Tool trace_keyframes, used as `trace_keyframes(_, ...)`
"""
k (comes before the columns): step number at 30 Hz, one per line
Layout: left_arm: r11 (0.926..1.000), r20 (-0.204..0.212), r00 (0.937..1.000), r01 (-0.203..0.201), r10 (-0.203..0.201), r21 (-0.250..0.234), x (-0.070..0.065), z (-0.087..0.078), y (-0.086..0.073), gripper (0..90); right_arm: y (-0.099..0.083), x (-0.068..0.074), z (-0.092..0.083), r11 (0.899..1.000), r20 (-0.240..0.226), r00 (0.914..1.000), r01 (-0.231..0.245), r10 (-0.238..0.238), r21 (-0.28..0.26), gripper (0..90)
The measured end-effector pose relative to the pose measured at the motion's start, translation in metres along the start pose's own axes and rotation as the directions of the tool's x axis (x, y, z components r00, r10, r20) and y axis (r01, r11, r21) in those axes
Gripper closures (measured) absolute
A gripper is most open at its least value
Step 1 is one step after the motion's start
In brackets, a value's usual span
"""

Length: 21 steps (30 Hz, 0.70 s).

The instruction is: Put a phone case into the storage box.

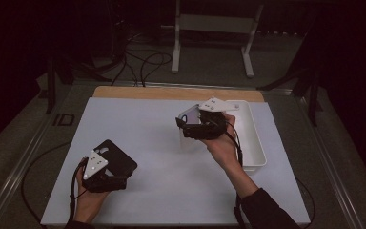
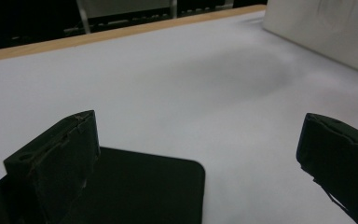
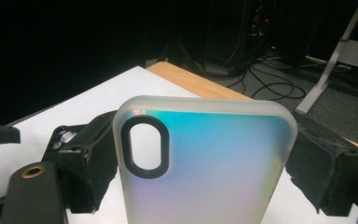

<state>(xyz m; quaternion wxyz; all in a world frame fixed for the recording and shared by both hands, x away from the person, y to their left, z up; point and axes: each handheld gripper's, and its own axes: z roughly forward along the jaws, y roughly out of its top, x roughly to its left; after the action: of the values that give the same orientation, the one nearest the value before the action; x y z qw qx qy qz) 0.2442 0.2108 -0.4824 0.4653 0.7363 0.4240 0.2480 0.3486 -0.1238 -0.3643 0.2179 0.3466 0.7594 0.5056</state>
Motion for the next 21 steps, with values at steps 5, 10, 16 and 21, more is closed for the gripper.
trace_keyframes(5, 0.9998, -0.001, 0.9998, -0.021, 0.021, 0.006, 0.000, -0.002, -0.003, 0.1, 0.004, -0.006, -0.001, 1.000, 0.025, 0.9996, 0.008, -0.008, 0.004, 16.4)
trace_keyframes(10, 0.9993, 0.001, 0.9994, -0.035, 0.035, 0.010, 0.000, -0.002, -0.005, 0.1, 0.005, -0.013, -0.002, 1.000, 0.041, 0.9991, -0.002, 0.002, 0.006, 16.5)
trace_keyframes(16, 0.9990, 0.004, 0.9991, -0.043, 0.043, 0.009, 0.000, -0.003, -0.008, 0.1, 0.008, -0.022, -0.004, 1.000, 0.068, 0.9976, -0.011, 0.011, -0.001, 16.5)
trace_keyframes(21, 0.9988, 0.010, 0.9987, -0.049, 0.049, 0.004, 0.001, -0.004, -0.010, 0.1, 0.012, -0.029, -0.007, 1.000, 0.091, 0.9958, -0.002, 0.003, -0.005, 16.5)
